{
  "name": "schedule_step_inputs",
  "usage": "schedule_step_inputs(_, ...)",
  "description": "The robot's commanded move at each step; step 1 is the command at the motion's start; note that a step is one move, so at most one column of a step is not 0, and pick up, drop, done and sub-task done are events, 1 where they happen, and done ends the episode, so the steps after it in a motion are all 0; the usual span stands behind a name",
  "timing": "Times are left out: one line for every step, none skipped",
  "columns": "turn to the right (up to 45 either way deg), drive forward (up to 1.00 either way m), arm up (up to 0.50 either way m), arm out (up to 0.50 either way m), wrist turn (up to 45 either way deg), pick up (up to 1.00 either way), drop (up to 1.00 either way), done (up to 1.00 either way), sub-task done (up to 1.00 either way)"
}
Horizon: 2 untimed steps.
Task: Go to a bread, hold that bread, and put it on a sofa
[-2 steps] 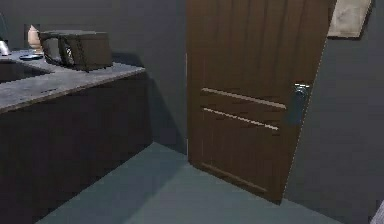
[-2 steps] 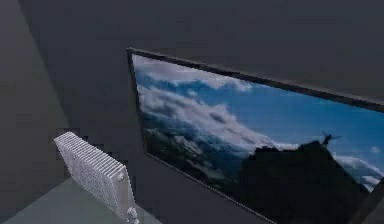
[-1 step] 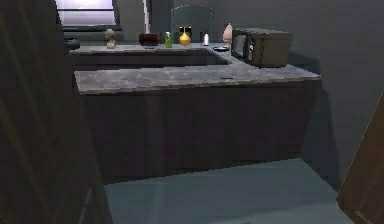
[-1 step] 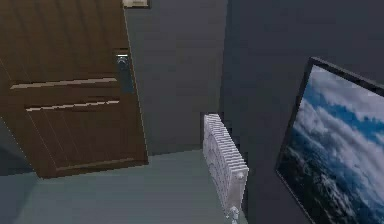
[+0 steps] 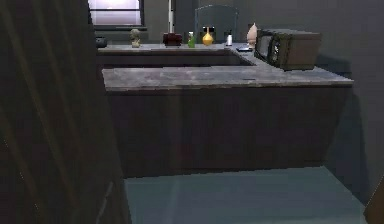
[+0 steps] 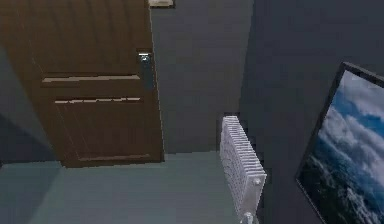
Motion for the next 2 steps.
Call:
schedule_step_inputs(0.0, 0.25, 0.00, 0.00, 0.0, 0.00, 0.00, 0.00, 0.00)
schedule_step_inputs(-12.0, 0.00, 0.00, 0.00, 0.0, 0.00, 0.00, 0.00, 0.00)
